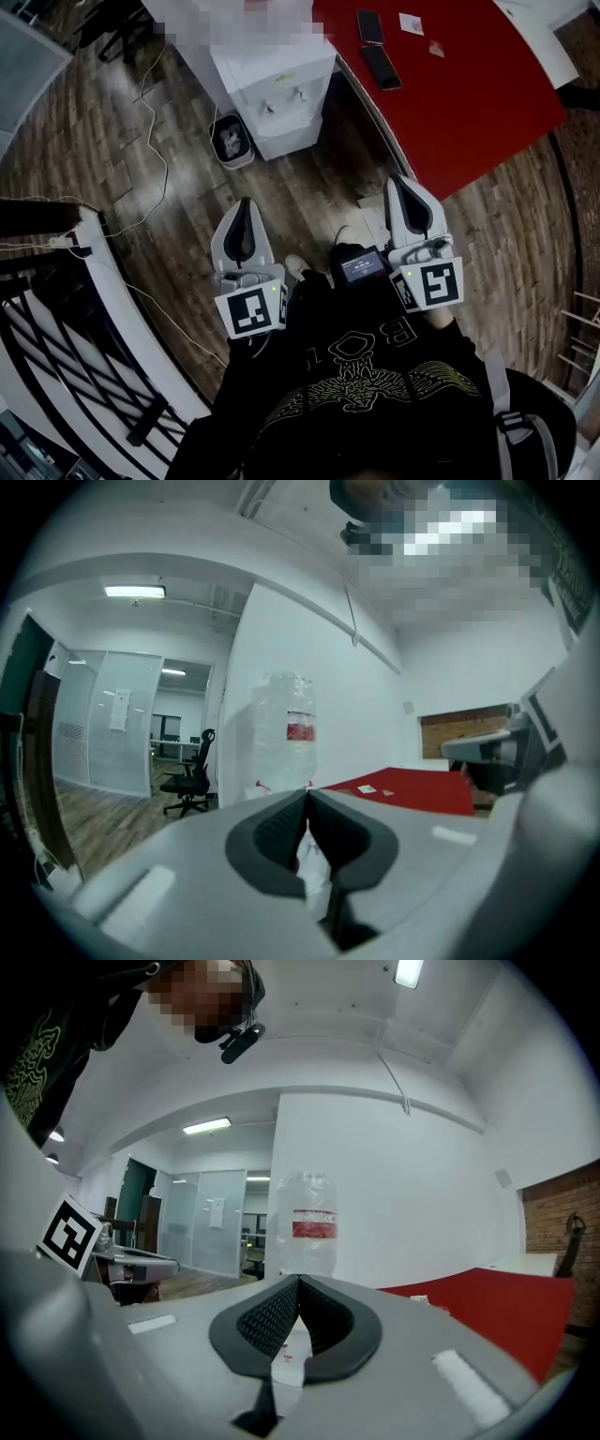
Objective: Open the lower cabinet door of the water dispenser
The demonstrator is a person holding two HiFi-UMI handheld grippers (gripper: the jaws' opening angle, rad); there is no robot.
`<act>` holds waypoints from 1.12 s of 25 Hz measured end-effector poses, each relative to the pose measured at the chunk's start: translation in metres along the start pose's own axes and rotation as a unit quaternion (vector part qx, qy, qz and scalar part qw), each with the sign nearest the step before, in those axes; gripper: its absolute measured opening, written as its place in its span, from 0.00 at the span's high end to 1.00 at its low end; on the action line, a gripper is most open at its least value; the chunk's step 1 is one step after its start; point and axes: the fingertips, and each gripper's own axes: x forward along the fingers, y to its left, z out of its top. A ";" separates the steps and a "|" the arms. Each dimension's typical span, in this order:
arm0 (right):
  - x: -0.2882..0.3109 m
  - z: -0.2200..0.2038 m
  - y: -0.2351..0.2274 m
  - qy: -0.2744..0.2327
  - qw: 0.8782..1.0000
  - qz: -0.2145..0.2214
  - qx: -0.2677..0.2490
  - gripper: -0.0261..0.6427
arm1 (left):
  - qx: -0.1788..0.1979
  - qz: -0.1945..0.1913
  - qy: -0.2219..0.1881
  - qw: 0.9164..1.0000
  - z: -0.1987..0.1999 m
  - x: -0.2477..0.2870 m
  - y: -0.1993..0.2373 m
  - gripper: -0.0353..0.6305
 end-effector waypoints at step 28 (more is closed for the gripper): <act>0.160 -0.050 -0.085 0.041 0.999 0.034 0.006 0.96 | 0.015 0.056 0.015 0.998 -0.009 0.147 -0.007 0.94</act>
